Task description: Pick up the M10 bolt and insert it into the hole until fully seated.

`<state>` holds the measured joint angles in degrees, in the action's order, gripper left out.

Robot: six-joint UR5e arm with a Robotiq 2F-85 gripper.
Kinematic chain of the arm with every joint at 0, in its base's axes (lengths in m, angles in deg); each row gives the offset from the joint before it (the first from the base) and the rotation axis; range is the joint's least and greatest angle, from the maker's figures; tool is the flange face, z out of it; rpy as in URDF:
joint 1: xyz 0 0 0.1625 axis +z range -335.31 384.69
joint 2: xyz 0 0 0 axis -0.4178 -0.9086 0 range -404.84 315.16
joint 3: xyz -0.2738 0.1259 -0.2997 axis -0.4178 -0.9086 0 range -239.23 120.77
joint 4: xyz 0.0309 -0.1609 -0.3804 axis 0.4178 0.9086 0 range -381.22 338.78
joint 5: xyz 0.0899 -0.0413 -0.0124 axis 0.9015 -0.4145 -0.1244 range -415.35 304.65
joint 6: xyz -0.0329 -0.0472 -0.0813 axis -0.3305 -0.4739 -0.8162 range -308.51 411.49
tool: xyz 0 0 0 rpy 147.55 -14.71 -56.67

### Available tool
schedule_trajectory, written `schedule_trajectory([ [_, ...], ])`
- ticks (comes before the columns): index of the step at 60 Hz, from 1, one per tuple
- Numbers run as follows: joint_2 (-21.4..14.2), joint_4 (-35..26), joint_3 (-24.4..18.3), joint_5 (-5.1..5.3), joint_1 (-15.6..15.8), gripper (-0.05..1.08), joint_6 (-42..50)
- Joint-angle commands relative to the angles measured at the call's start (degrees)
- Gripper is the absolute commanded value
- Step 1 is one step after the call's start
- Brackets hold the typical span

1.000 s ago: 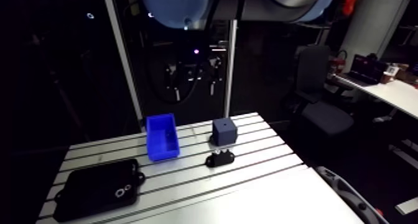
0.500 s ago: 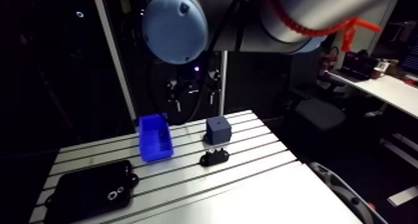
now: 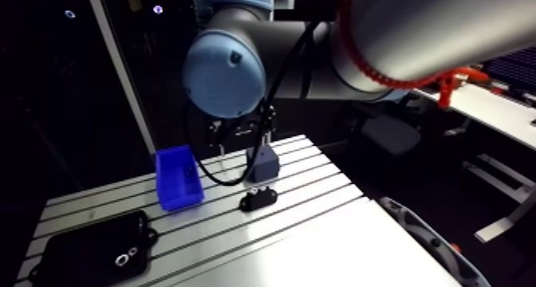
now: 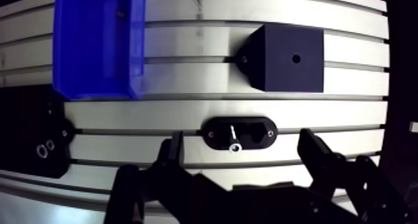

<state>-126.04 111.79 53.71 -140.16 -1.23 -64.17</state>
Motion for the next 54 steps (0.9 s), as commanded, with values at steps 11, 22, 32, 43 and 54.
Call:
schedule_trajectory([
  [11,0.9,1.4,2.2,0.92,-2.2,0.01,-1.5],
  [22,1.5,2.2,3.1,0.85,-2.0,0.01,-1.4],
  [32,2.4,3.3,4.2,0.5,-2.0,0.01,-1.4],
  [43,2.4,3.4,4.7,0.4,-2.0,0.02,-1.3],
  [54,2.4,4.7,5.4,0.32,-2.0,0.02,-1.3],
])
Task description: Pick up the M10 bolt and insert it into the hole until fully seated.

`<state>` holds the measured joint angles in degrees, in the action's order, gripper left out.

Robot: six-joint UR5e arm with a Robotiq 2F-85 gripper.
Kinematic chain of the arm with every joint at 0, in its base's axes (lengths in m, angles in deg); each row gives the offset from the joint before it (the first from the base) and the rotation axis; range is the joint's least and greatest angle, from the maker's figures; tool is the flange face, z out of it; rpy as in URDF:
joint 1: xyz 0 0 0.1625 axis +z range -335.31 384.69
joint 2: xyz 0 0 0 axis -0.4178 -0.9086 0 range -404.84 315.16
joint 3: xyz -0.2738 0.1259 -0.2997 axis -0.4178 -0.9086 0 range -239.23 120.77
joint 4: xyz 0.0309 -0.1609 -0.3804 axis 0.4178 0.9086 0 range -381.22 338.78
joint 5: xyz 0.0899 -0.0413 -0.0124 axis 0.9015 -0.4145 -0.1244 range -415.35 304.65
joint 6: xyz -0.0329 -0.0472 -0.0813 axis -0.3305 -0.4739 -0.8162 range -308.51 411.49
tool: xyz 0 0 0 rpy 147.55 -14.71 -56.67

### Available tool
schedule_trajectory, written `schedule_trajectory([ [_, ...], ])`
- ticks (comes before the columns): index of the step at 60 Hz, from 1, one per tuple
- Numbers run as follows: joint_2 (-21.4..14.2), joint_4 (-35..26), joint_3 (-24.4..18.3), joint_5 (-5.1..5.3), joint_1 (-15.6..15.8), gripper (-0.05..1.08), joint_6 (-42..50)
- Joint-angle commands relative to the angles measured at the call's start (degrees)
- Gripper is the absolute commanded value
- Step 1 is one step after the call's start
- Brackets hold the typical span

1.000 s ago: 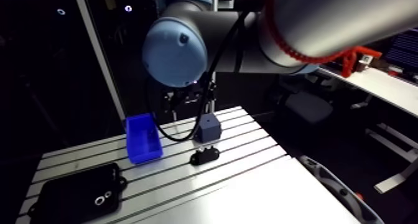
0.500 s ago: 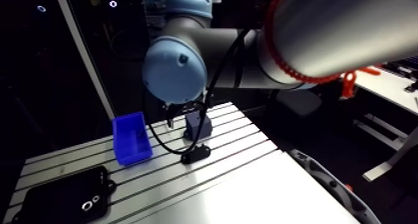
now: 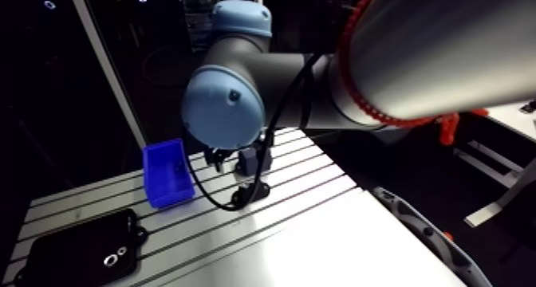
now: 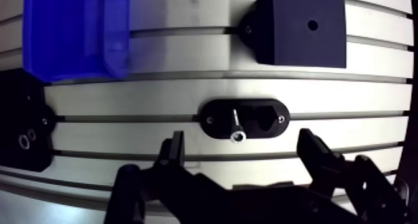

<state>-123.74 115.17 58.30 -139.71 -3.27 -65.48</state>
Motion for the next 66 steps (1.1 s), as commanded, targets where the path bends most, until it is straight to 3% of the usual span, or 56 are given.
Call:
schedule_trajectory([
  [1,0.1,1.6,1.0,-0.13,0.0,0.02,0.0],
  [30,1.3,4.1,2.4,-0.49,0.0,0.02,-0.1],
  [39,1.9,5.7,2.7,-0.65,0.0,0.07,0.0],
  [47,2.0,6.3,3.3,-1.53,0.0,0.1,0.0],
  [66,2.2,6.7,3.8,-1.54,0.0,0.18,0.0],
])
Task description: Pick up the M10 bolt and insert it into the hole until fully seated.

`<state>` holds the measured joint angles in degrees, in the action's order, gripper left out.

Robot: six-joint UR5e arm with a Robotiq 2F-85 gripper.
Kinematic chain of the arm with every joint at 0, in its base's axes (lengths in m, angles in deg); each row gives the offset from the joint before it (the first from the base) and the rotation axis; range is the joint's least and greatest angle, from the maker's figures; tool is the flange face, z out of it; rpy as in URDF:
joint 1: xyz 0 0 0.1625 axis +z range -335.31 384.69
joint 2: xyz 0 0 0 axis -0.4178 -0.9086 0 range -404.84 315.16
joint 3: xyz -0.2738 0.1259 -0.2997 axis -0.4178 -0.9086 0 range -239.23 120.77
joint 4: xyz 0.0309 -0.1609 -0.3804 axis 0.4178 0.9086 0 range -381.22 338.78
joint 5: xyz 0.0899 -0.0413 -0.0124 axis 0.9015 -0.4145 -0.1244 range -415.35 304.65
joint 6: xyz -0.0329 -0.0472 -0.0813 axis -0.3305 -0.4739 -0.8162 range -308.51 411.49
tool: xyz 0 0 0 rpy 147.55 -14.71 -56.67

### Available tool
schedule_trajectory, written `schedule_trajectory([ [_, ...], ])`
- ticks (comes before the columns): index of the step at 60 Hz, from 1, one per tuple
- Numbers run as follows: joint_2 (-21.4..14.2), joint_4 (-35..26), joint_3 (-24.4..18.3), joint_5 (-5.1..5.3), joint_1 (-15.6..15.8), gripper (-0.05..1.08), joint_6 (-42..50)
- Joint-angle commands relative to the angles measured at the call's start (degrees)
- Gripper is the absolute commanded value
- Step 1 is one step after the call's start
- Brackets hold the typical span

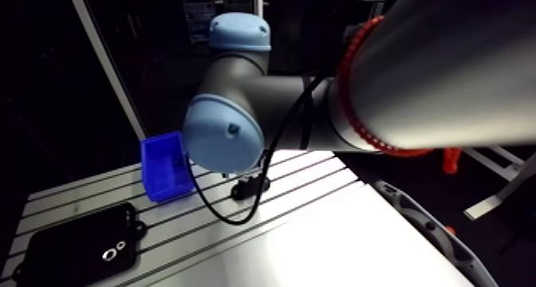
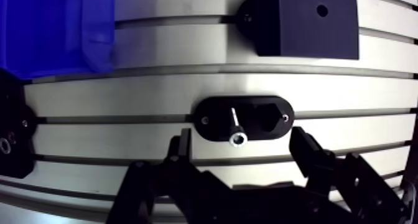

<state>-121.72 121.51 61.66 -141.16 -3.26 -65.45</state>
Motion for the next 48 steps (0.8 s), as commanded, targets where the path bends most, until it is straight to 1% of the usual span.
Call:
schedule_trajectory([
  [1,0.2,0.3,0.5,-0.1,0.0,0.19,0.0],
  [12,0.7,0.4,0.7,-0.1,0.0,0.24,-0.2],
  [22,0.9,1.5,0.8,-0.17,0.0,0.26,-0.5],
  [48,1.0,1.6,1.0,-0.26,0.0,0.32,-0.5],
])
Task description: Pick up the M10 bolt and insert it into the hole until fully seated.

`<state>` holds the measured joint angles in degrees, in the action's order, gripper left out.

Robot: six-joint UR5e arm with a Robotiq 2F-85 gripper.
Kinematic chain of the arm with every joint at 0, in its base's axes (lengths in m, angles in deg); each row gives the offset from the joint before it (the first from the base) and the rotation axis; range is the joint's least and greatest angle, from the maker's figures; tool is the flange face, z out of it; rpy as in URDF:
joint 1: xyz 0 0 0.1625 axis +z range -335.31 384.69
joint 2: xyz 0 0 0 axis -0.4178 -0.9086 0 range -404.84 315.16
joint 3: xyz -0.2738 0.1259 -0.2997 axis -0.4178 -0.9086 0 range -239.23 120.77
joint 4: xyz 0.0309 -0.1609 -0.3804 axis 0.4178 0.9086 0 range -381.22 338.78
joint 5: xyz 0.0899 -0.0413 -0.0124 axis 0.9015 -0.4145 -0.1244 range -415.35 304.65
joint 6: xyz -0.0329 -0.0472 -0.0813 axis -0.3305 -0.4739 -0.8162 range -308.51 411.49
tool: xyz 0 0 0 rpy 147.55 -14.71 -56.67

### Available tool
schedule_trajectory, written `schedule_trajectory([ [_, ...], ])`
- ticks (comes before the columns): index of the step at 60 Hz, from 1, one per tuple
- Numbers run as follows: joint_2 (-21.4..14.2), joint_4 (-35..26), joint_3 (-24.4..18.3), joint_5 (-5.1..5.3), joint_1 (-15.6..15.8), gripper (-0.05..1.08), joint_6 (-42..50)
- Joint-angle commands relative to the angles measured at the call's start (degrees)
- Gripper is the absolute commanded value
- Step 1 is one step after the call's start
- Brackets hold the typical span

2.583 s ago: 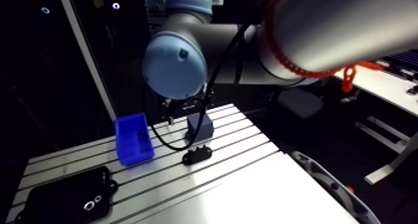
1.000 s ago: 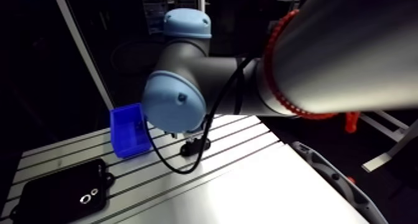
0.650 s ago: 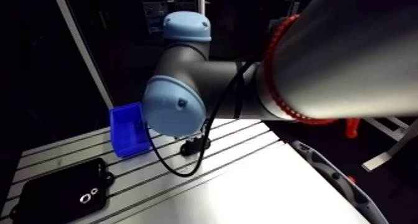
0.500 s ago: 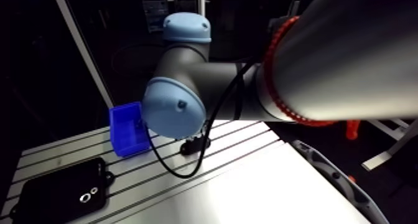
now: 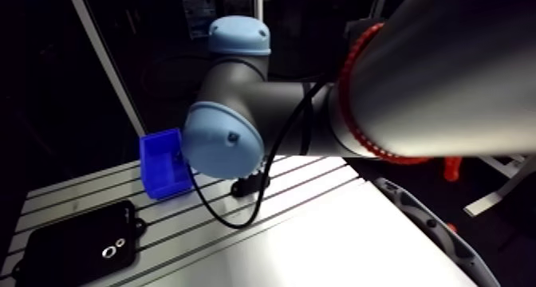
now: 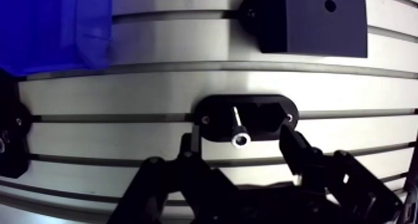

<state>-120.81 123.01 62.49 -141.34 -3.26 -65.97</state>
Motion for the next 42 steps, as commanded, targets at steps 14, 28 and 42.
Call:
schedule_trajectory([
  [14,0.2,0.1,0.4,-0.7,0.0,0.37,0.0],
  [28,0.3,0.1,0.6,-0.71,0.0,0.41,0.0],
  [42,0.3,0.2,0.6,-0.71,0.0,0.44,-0.3],
])
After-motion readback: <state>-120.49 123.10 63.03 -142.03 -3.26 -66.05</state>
